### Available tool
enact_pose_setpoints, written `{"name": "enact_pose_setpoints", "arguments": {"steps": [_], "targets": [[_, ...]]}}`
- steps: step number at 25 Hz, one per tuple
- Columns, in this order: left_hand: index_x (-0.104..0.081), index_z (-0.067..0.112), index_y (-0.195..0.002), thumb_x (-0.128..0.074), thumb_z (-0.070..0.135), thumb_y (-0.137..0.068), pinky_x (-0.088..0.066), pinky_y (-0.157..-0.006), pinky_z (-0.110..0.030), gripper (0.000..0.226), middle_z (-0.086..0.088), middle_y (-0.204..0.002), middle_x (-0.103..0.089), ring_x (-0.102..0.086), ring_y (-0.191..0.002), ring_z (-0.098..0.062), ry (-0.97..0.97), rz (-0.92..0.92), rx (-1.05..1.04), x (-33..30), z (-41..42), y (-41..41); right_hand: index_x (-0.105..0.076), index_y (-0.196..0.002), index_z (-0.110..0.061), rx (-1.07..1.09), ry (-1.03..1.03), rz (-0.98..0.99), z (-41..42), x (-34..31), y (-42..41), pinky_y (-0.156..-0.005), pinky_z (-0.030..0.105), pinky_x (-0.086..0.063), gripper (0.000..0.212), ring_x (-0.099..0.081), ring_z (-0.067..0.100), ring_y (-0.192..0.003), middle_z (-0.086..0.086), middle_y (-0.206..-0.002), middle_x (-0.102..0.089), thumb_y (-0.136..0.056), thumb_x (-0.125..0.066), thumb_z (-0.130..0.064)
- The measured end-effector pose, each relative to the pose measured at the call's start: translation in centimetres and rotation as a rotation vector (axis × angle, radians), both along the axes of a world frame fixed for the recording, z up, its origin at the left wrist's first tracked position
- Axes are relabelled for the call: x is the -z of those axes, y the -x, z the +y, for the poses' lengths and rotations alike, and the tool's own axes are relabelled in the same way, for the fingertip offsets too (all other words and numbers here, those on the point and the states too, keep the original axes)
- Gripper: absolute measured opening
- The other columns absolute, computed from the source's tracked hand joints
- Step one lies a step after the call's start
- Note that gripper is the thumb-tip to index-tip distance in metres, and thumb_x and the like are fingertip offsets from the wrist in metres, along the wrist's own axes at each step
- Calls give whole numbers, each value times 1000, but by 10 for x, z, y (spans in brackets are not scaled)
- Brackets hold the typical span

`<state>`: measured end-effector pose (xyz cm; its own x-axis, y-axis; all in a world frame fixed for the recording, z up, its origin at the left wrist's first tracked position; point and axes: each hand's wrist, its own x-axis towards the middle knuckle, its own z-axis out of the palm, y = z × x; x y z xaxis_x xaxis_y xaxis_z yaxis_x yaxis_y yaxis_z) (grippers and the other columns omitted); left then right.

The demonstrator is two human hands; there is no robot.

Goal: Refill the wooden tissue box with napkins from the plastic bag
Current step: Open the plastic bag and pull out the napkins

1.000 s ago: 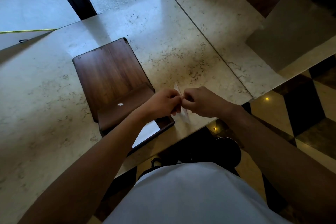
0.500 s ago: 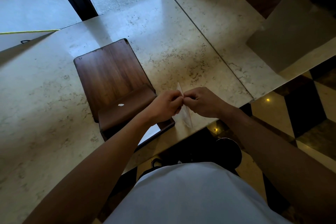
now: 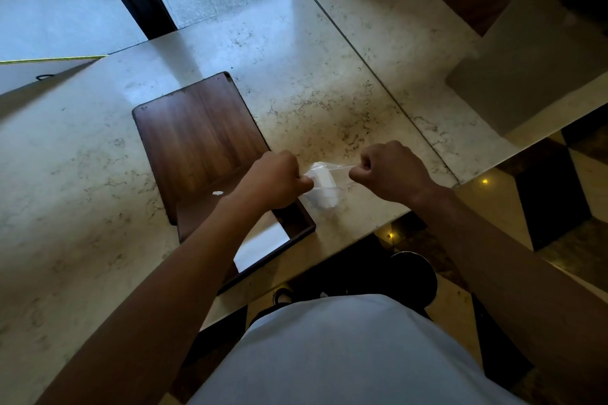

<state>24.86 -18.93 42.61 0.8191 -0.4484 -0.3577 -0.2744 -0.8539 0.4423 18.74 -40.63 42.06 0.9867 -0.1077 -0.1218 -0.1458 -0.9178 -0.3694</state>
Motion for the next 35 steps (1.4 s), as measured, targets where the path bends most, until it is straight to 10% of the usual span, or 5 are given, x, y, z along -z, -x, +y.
{"name": "enact_pose_setpoints", "arguments": {"steps": [10, 16, 20, 28, 35], "targets": [[-71, 5, -65, -64, 30, -93, -52, -46, -29, 38, -7, -52, -70, -64, -44, -18, 202, 87, -101, -11, -11, 4, -60, -71, -21, 50, 4, -103, -1, -6, -6, -56, 31, -50, 27, -59, 13, -60, -5, -66, -61, -85, -74, -38], [-71, 11, -69, -59, 23, -96, -48, -50, -21, 32, 2, -51, -70, -56, -40, -8, 408, 282, -230, -5, -20, 12, -77, -102, -11, -191, -299, -238, 24, -23, -1, -68, 7, -49, 13, -62, 1, -69, -1, -88, -75, -90, -73, -16], [-72, 8, -74, -57, 24, -99, -48, -48, -18, 33, 2, -52, -71, -59, -42, -5, 443, 296, -247, -2, -23, 17, -73, -112, -4, -272, -128, 25, 28, -15, -2, -82, 30, -54, 23, -69, 24, -94, 10, -102, -74, -98, -54, -8], [-68, 7, -75, -56, 29, -98, -43, -47, -12, 34, 2, -55, -68, -56, -44, -3, 443, 168, -168, 0, -27, 37, -58, -70, -11, -339, 2, 395, 40, -8, -25, -64, 34, -46, 25, -61, 25, -76, 6, -77, -63, -94, -58, -15], [-68, 5, -73, -57, 21, -96, -43, -46, -9, 30, 2, -56, -66, -57, -42, 2, 461, 112, -225, 8, -25, 43, -43, -62, -16, -181, 203, 282, 58, 5, -24, -56, 30, -41, 33, -54, 21, -66, 2, -67, -51, -86, -64, -9]]}}
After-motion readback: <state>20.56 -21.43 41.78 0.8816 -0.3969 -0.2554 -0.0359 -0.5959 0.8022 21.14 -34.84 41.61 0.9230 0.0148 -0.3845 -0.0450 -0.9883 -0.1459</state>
